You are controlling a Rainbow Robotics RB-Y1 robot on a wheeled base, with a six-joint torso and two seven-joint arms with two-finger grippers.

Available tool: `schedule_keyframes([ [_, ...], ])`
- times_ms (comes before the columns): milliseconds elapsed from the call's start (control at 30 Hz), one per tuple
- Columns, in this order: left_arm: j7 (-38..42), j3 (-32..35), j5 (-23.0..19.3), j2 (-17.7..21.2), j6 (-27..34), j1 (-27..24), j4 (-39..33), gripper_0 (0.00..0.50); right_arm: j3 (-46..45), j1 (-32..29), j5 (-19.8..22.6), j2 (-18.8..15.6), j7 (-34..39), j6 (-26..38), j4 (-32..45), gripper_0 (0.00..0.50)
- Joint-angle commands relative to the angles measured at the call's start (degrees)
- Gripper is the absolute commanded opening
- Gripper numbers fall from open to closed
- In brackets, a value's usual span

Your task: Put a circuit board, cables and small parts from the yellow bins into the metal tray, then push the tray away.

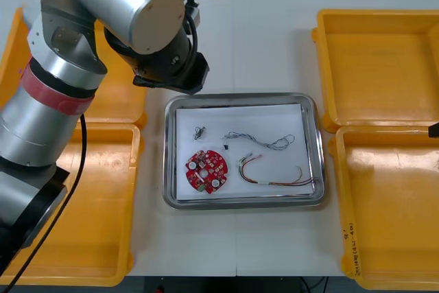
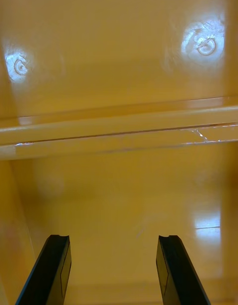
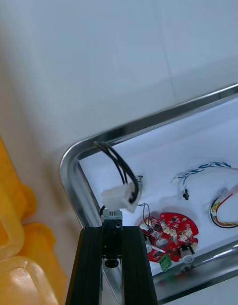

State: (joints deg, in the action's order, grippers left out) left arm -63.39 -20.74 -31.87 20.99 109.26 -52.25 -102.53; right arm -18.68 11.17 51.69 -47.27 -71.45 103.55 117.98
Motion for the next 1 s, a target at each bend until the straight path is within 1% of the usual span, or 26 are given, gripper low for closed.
schedule_keyframes([
  [33,9.3,-4.9,-1.2,-1.2,-2.3,0.0,-2.1,0.0,-2.0,-0.5,0.3,-2.5,0.0,-0.2,1.6,0.5],
  [100,11.1,-6.9,-1.5,-1.2,-3.3,-0.1,-1.8,0.0,-2.0,-0.6,0.3,-2.4,-0.1,-0.2,1.7,0.5],
  [267,12.2,-9.7,-2.1,-1.7,-5.7,-0.1,-0.2,0.0,-2.0,-0.6,0.4,-2.4,0.0,-0.2,1.7,0.5],
  [400,13.0,-12.3,-2.5,-1.7,-9.2,0.0,2.3,0.0,-2.0,-0.6,0.4,-2.5,0.0,-0.2,1.7,0.5],
  [1000,13.2,-20.0,-2.1,-1.7,-18.6,0.0,11.3,0.0,-2.0,-0.6,0.5,-2.5,0.0,0.0,1.7,0.5],
])
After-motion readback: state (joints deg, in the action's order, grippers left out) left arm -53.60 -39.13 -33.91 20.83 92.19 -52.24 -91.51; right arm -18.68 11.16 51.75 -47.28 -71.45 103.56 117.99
